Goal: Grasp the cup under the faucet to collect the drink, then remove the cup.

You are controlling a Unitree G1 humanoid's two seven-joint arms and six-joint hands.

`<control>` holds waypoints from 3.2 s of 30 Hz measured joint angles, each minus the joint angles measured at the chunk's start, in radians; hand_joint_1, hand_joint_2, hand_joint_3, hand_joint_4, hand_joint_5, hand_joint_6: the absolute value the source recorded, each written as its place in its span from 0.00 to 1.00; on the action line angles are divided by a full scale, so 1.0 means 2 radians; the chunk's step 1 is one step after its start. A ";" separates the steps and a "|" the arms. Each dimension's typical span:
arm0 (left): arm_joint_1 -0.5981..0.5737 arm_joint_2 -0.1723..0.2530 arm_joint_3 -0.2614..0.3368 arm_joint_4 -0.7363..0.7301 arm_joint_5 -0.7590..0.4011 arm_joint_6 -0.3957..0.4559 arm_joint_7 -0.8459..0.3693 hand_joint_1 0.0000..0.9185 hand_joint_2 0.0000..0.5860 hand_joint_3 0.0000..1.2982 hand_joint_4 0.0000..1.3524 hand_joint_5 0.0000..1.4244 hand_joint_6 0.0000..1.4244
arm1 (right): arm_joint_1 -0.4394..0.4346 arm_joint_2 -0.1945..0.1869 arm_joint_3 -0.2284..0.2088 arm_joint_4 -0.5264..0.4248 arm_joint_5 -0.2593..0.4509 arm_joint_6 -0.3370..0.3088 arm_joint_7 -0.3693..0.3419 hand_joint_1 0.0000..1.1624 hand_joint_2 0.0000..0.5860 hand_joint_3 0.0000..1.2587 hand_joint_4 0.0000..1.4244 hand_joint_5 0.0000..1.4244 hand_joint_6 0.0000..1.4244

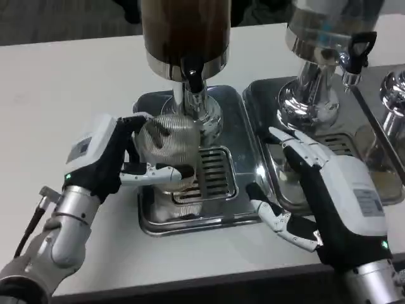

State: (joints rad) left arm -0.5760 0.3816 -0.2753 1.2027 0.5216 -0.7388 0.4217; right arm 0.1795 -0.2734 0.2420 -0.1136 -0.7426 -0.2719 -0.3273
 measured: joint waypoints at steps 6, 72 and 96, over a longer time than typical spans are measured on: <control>-0.009 -0.004 -0.007 0.002 0.000 0.002 -0.013 0.66 0.00 0.58 0.63 0.73 0.92 | 0.003 0.008 0.000 -0.001 -0.005 0.000 0.000 0.48 0.65 0.18 0.18 0.11 0.14; 0.049 0.058 0.032 -0.131 -0.005 -0.081 -0.005 0.13 0.02 0.23 0.00 0.08 0.05 | 0.005 0.013 0.001 0.002 0.005 0.000 -0.001 0.48 0.65 0.20 0.19 0.13 0.15; 0.118 0.095 0.171 -0.238 -0.377 -0.083 -0.331 0.00 0.14 0.40 0.40 0.42 0.36 | -0.009 0.012 0.002 0.015 0.014 -0.008 0.001 0.48 0.65 0.20 0.19 0.13 0.15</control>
State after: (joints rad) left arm -0.3394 0.5721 0.0673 0.7259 -0.2330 -0.9045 -0.2404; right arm 0.1617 -0.2500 0.2454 -0.0842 -0.7150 -0.2882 -0.3246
